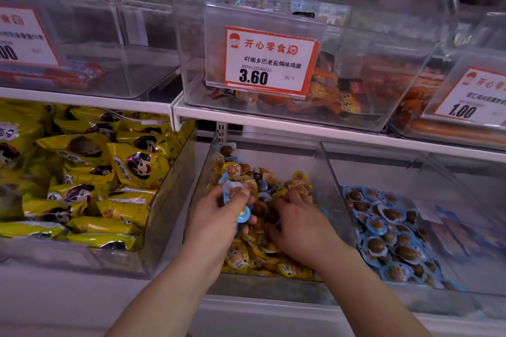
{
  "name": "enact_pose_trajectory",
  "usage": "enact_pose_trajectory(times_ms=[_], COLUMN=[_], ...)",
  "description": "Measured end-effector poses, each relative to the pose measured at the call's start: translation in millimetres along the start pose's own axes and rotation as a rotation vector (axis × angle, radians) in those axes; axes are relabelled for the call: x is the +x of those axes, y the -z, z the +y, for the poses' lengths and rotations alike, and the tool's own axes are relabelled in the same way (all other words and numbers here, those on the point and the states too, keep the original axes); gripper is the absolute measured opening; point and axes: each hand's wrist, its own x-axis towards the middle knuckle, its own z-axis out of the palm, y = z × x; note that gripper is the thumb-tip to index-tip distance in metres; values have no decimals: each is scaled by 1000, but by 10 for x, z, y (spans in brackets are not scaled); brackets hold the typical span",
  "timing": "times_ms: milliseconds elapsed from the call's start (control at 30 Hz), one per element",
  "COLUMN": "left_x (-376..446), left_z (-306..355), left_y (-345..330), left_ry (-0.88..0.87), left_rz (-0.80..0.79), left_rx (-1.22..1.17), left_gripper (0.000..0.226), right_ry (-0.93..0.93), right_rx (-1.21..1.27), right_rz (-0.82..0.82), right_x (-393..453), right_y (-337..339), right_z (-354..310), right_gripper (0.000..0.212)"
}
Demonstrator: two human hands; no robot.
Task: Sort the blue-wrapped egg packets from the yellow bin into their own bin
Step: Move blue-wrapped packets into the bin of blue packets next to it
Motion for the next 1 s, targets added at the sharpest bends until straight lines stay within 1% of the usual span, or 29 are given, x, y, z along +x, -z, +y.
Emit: enact_pose_trajectory(times_ms=[67, 200, 267, 300, 367, 400, 433, 467, 533, 567, 600, 633, 667, 733, 800, 833, 867, 933, 967, 1000], left_x=[15, 15, -5, -25, -58, -69, -71, -70, -72, -89, -121, -156, -189, -252, -287, -296, -301, -304, -289, -254], left_z=[13, 49, 65, 77, 102, 114, 119, 116, 97, 82, 72, 47, 16, -63, -131, -154, -170, -171, -161, -156], left_y=[35, 51, 60, 61, 50, 42, 35, 28, -5, -38, -82, -129, -177, -254, -296, -318, -339, -368, -382, -386], left_ry=[16, 52, 53, 49, 29, 4, -34, -87, -227, -297, -364, -424, -476, -545, -556, -540, -505, -387, -341, -323], left_rz=[2, 28, 13, -2, 3, 27, 60, 101, 167, 180, 169, 131, 73, -52, -144, -180, -216, -277, -285, -266], left_rx=[-8, -36, -28, -24, -16, -13, 3, 63, 266, 339, 378, 412, 465, 638, 788, 805, 770, 548, 414, 312], left_gripper=[9, 9, 13, 15, 16, 14, 11, 9, 8, 8, 8, 10, 15, 32, 53, 65, 75, 87, 89, 86], right_ry=[-12, -26, -57, -78, -162, -218, -277, -326, -369, -385, -383, -371, -360, -357, -407, -421, -429, -442, -433, -415], right_rx=[-41, -62, 4, 97, 389, 597, 862, 1169, 1742, 1914, 2010, 2068, 2115, 2178, 2115, 2068, 2031, 2004, 2003, 2007], right_rz=[2, -14, -2, 38, 201, 284, 316, 263, -25, -175, -287, -342, -350, -301, -253, -229, -178, -41, 13, 66], right_x=[51, 104, 91, 77, 20, -25, -74, -133, -249, -303, -334, -357, -370, -395, -432, -451, -459, -463, -461, -446], right_y=[9, 35, 111, 151, 219, 247, 273, 290, 304, 324, 328, 324, 325, 362, 385, 383, 372, 386, 423, 459], right_z=[-16, -27, -24, -10, 25, 25, 5, -36, -181, -261, -320, -358, -376, -385, -379, -370, -359, -329, -290, -214], right_gripper=[44, 38, 27, 20, 16, 16, 19, 22, 26, 29, 37, 46, 50, 51, 49, 46, 42, 30, 22, 14])
